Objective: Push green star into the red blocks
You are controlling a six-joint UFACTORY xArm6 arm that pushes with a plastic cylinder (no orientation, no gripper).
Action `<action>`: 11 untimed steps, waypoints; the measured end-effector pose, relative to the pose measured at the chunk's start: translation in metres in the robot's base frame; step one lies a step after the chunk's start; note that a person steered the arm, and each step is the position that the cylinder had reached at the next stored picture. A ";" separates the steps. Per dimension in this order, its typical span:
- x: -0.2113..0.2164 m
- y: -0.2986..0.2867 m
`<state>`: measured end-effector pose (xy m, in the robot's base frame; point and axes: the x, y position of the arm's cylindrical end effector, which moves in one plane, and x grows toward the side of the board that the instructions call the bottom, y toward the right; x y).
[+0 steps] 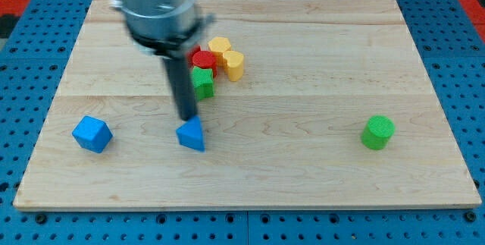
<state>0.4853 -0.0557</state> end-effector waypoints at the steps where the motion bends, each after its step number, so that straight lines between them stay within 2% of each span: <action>1: -0.012 0.034; 3: -0.056 -0.021; 4: -0.031 -0.051; 6: -0.032 -0.012; 7: -0.050 -0.022; 8: -0.076 -0.057; 9: -0.069 -0.067; 11: 0.038 -0.093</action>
<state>0.5233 -0.1483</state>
